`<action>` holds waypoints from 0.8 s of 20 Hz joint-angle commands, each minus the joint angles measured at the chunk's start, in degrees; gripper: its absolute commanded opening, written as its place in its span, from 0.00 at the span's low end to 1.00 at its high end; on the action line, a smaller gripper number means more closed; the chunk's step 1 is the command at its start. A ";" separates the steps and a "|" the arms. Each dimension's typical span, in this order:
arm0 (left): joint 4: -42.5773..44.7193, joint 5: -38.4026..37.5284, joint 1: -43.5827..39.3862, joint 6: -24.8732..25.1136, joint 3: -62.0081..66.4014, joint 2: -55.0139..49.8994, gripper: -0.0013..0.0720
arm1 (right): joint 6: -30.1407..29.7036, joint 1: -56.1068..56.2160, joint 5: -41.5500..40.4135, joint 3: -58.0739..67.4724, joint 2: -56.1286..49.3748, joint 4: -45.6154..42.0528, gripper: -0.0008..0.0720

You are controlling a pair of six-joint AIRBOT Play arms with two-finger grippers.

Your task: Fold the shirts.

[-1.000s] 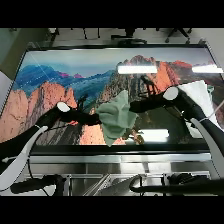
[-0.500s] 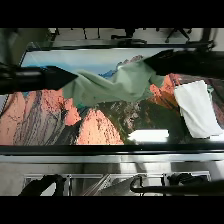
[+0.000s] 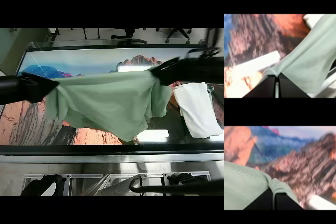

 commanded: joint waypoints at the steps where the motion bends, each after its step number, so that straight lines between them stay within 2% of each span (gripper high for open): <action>1: 1.75 2.38 -0.04 -0.37 -11.23 -6.78 0.03 | 2.86 -0.02 1.22 -7.91 -9.18 -1.64 0.04; 5: 1.70 7.30 -0.02 1.77 -20.68 -18.38 0.04 | 2.80 -0.02 -2.12 -14.10 -23.26 -1.05 0.04; 8: 1.68 9.09 0.00 1.99 -21.75 -26.77 0.04 | 2.82 -0.02 -6.43 -13.88 -29.81 -1.03 0.05; 9: 1.77 8.81 0.07 2.03 -20.70 -28.61 0.04 | 2.82 -0.07 -7.17 -13.46 -30.03 -1.03 0.11; 10: 1.77 7.89 0.39 2.03 -18.58 -30.18 0.09 | 2.82 -0.11 -7.02 -12.24 -29.68 -1.05 0.46; 11: 1.70 6.58 0.70 1.99 -16.24 -31.12 0.40 | 2.82 -0.13 -6.49 -10.54 -28.74 -1.20 0.78; 12: 1.75 4.57 0.87 1.99 -13.49 -31.54 0.82 | 2.86 -0.15 -5.79 -8.92 -27.28 -1.75 0.85; 13: 1.86 2.58 1.09 1.99 -10.95 -31.52 0.96 | 2.89 -0.15 -4.85 -7.52 -25.40 -2.43 0.85; 16: 2.21 -4.98 2.93 2.05 -4.42 -30.88 0.96 | 4.35 -0.15 0.15 -6.97 -18.36 -5.79 0.85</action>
